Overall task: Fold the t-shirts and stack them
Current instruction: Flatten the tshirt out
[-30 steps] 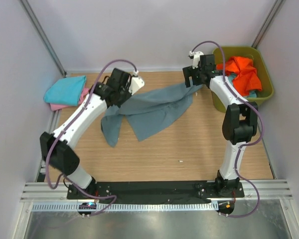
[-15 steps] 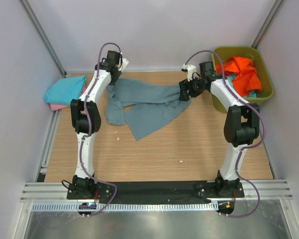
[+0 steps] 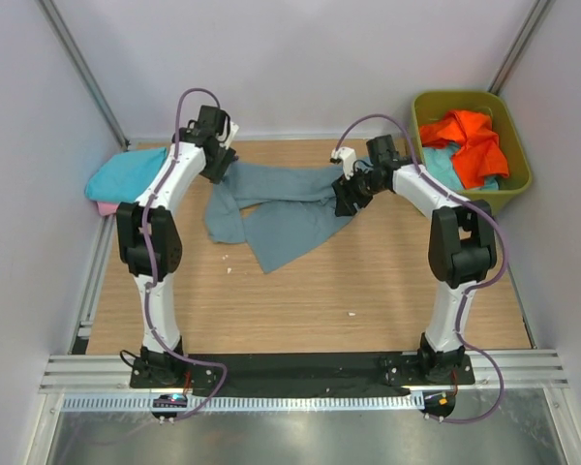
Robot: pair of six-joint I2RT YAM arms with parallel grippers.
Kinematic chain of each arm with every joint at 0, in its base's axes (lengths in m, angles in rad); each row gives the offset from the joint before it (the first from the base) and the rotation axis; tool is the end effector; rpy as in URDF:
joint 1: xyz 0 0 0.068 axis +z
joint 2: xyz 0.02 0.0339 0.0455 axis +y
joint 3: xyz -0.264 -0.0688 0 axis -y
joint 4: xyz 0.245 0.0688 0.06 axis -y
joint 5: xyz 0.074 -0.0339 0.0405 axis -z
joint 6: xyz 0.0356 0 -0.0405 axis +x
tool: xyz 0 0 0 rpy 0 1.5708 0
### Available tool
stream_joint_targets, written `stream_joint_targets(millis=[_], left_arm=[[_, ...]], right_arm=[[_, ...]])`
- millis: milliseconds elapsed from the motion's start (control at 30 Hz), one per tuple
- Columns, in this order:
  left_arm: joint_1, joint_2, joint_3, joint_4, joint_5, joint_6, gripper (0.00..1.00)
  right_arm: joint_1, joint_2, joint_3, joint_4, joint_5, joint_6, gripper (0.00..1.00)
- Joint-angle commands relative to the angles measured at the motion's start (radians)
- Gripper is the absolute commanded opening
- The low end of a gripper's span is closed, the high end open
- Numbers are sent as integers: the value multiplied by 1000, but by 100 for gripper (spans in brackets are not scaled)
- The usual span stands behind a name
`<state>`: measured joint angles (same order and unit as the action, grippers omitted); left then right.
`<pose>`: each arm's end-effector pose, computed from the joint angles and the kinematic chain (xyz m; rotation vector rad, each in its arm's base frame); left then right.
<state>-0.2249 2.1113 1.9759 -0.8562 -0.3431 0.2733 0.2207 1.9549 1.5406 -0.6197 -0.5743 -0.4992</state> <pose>0.4565 -0.0921 0.2763 0.4982 2.4893 0.4574 0.4060 0.1109 0.2253 -1.0566 2.2385 0.6274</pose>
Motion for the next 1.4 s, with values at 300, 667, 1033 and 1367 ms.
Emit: stream_joint_targets(millis=[300, 667, 1033, 1367], left_arm=[[-76, -119, -66, -17, 23, -46, 69], [-97, -89, -51, -18, 15, -43, 69], [-110, -77, -54, -12, -5, -37, 69], [-116, -76, -54, -6, -25, -31, 69]], right_arm=[[26, 68, -10, 138, 129, -188, 64], [29, 130, 53, 179, 131, -142, 62], [43, 168, 78, 183, 148, -142, 56], [57, 183, 76, 198, 157, -142, 53]])
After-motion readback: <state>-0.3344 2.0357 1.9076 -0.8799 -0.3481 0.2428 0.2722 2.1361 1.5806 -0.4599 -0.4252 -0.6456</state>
